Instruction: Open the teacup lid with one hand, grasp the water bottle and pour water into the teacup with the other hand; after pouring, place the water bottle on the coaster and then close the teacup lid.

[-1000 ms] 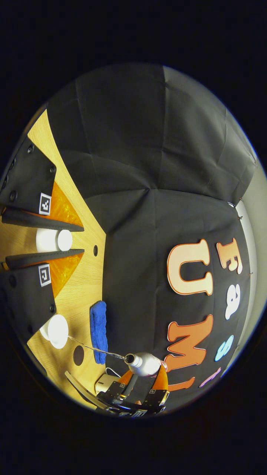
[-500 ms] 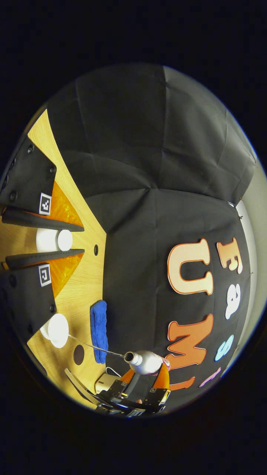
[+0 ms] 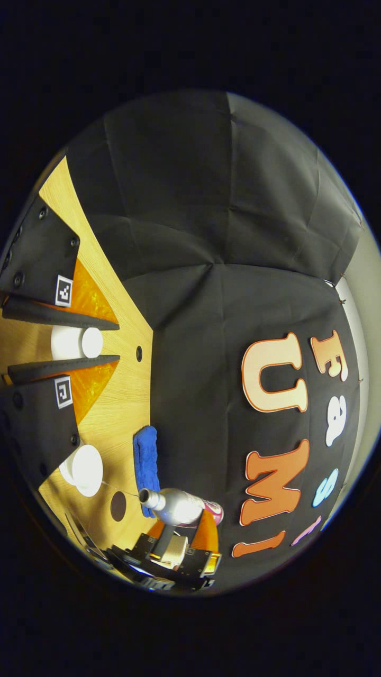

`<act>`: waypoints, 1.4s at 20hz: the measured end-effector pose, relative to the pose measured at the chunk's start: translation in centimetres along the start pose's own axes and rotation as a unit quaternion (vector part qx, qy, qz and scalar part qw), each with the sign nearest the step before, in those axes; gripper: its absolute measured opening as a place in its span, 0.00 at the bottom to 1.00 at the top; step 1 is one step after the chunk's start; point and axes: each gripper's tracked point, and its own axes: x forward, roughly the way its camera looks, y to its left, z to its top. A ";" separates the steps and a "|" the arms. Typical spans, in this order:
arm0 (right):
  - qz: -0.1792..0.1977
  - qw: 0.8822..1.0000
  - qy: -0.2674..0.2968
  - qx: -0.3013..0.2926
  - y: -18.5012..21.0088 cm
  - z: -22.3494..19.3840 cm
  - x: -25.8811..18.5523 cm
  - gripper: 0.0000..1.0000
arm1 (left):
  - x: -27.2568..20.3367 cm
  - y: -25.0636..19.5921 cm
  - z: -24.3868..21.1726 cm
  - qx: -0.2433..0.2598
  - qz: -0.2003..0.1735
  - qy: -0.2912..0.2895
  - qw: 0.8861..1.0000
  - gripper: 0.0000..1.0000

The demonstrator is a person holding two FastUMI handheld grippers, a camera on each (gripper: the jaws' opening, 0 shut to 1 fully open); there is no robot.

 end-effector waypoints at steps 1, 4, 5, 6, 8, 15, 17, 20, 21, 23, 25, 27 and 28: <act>0.002 1.000 -0.002 0.000 0.3 0.2 0.1 0.77 | -0.1 -0.4 0.0 -0.003 -0.004 -0.002 1.000 0.34; 0.008 1.000 -0.004 0.010 1.1 0.6 -0.1 0.77 | 0.1 -1.3 0.3 -0.004 -0.012 -0.006 1.000 0.30; 0.010 1.000 -0.004 0.014 1.2 0.8 -0.2 0.77 | 0.1 -1.5 0.4 -0.003 -0.014 -0.007 1.000 0.34; 0.011 1.000 -0.006 0.017 1.4 1.2 -0.4 0.77 | 0.1 -1.9 0.3 -0.002 -0.016 -0.007 1.000 0.34; 0.015 1.000 -0.013 0.020 1.9 1.9 -0.8 0.77 | 0.2 -2.6 0.6 -0.006 -0.024 -0.008 1.000 0.34; 0.066 0.990 0.002 0.123 5.8 3.0 -1.9 0.78 | 0.5 -4.0 0.5 -0.019 -0.038 -0.012 0.999 0.30; 0.074 0.984 0.013 0.163 6.1 2.7 -2.2 0.77 | 0.3 -4.6 0.4 -0.015 -0.042 -0.009 0.999 0.34; 0.088 0.965 0.040 0.244 6.5 1.7 -2.6 0.78 | 0.4 -5.8 0.8 -0.018 -0.054 -0.012 0.998 0.34; 0.090 0.956 0.051 0.276 6.6 1.1 -2.6 0.78 | 0.6 -6.3 0.8 -0.018 -0.058 -0.013 0.998 0.34; 0.091 0.934 0.073 0.337 6.3 -0.1 -2.9 0.78 | 0.4 -7.5 1.5 -0.018 -0.069 -0.017 0.997 0.34; 0.090 0.910 0.095 0.393 6.5 -1.0 -2.7 0.78 | 0.7 -9.0 1.9 -0.018 -0.083 -0.020 0.996 0.34; 0.086 0.885 0.112 0.444 6.4 -2.5 -1.8 0.78 | 0.8 -10.5 2.2 -0.020 -0.098 -0.023 0.995 0.34; 0.077 0.874 0.114 0.467 6.4 -3.2 -1.4 0.78 | 0.8 -11.3 2.4 -0.023 -0.104 -0.025 0.994 0.29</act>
